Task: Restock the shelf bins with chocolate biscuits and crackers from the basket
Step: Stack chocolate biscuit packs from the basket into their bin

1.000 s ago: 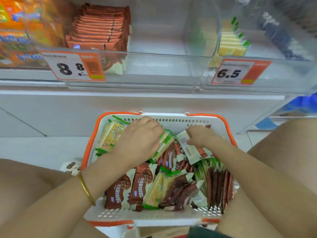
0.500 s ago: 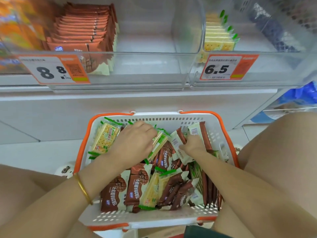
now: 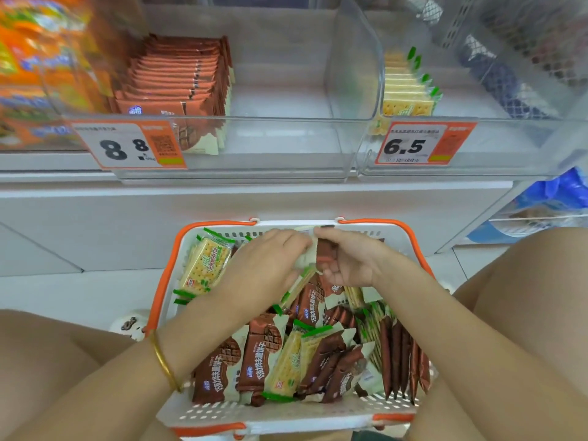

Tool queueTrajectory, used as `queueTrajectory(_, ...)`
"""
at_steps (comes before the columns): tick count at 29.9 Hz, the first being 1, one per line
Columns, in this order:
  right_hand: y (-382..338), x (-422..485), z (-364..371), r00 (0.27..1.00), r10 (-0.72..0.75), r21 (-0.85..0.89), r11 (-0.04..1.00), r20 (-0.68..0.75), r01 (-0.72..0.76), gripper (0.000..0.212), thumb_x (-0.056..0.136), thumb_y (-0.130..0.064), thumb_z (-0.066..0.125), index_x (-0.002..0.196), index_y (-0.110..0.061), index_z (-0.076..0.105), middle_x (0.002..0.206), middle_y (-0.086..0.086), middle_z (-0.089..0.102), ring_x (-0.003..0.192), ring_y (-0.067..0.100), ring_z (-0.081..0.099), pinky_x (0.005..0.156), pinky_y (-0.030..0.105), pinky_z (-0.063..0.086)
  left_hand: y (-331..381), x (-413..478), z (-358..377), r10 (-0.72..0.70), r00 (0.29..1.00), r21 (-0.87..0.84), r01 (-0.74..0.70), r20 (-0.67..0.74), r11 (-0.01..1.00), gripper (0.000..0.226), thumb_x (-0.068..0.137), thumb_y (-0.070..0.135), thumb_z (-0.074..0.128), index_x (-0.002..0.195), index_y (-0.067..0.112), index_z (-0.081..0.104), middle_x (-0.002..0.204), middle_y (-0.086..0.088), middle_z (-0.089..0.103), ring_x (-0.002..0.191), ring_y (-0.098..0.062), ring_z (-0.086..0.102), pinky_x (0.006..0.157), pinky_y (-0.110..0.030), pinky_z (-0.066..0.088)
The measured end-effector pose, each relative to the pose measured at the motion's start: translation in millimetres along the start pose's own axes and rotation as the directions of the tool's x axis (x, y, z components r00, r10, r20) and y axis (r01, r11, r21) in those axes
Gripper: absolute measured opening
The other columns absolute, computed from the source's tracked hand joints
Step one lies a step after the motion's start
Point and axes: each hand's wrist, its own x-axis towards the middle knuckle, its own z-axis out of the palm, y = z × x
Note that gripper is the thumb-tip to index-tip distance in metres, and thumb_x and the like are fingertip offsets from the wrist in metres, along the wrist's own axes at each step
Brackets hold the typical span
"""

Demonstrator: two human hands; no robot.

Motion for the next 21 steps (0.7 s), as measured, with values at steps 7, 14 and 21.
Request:
queueTrajectory(7, -17.6, -21.1, 15.5, 0.777, -0.618, -0.781, 0.540, -0.115, 0.315, 0.037, 0.095, -0.046, 0.046, 0.093, -0.009, 0.054, 0.086, 0.007, 0.061, 0.082, 0.025, 0.061, 0.074, 0.041, 0.052, -40.9, -3.0, -59.7, -0.473, 0.878, -0.711, 0.381, 0.078, 0.591, 0.012, 0.094, 0.010, 0.055, 0.100, 0.013, 0.064, 0.098, -0.006, 0.070, 0.090, -0.024, 0.067, 0.085, -0.039, 0.054)
queueTrajectory(14, -57.2, -54.3, 57.3, 0.759, -0.609, -0.539, 0.570, 0.230, 0.620, 0.004, 0.087, -0.017, 0.065, 0.088, -0.016, 0.061, 0.075, -0.001, 0.067, 0.061, 0.008, 0.064, 0.054, 0.026, 0.055, -50.4, -15.3, -102.4, -0.504, 0.863, -0.894, 0.247, 0.028, 0.373, 0.021, 0.096, 0.003, 0.047, 0.113, 0.004, 0.060, 0.098, -0.013, 0.071, 0.082, -0.019, 0.069, 0.071, -0.026, 0.058)
queueTrajectory(21, -150.7, -74.9, 111.7, 0.608, -0.773, -0.434, 0.493, 0.178, 0.754, 0.010, 0.085, -0.013, 0.068, 0.078, -0.013, 0.061, 0.066, 0.001, 0.065, 0.046, 0.004, 0.059, 0.042, 0.018, 0.048, -82.3, -10.6, -152.3, -0.619, 0.584, -0.710, 0.102, -0.525, 0.697, 0.014, 0.092, 0.018, 0.056, 0.104, 0.015, 0.058, 0.088, 0.005, 0.065, 0.081, -0.011, 0.063, 0.073, -0.027, 0.052)
